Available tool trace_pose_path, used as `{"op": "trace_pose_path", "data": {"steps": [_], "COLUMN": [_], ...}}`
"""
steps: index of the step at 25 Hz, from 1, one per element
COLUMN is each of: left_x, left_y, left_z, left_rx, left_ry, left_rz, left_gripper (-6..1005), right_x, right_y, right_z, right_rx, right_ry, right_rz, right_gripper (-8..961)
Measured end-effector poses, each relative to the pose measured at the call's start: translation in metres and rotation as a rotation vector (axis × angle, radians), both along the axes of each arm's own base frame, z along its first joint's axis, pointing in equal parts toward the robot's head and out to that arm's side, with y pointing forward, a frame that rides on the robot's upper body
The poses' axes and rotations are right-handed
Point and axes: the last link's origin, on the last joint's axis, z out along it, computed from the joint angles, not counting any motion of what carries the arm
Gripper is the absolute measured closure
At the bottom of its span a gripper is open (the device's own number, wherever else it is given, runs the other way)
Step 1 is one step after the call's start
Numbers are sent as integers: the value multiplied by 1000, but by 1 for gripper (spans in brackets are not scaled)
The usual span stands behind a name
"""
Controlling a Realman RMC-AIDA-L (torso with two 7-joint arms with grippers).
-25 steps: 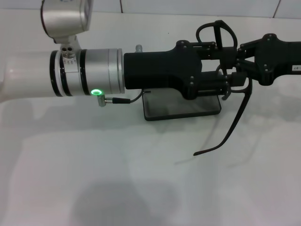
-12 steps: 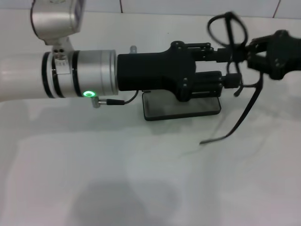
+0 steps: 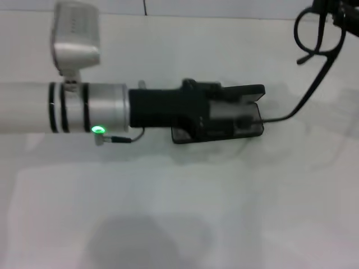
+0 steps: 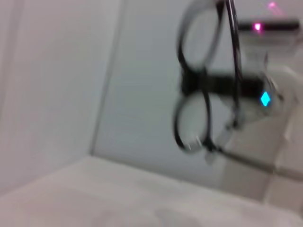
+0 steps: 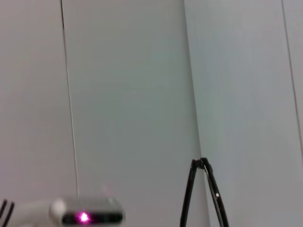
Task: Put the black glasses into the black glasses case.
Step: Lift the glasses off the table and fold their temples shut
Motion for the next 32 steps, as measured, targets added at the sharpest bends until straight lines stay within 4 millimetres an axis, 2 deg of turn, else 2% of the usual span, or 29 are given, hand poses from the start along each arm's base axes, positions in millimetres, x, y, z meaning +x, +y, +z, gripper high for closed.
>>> {"op": "trace_pose_path", "data": {"steps": [3, 6, 13, 25, 32], "left_x": [11, 23, 44, 45, 47], "left_y": [-6, -12, -19, -15, -13], "left_z": [-15, -23, -16, -3, -3], "left_rx": [-57, -101, -128, -80, -77], "left_ry": [57, 45, -68, -145, -144], "left_rz": [-76, -121, -197, -185, -178], "left_gripper": [392, 392, 392, 392, 392], "right_x": [-5, -11, -14, -2, 6], "right_y": [1, 5, 8, 5, 1], "right_z": [-2, -12, -39, -56, -65], "right_rx": [1, 5, -36, -87, -125], "right_ry": [16, 7, -67, -126, -188], "right_rz": [13, 25, 23, -17, -27], "right_gripper": [846, 847, 847, 846, 847]}}
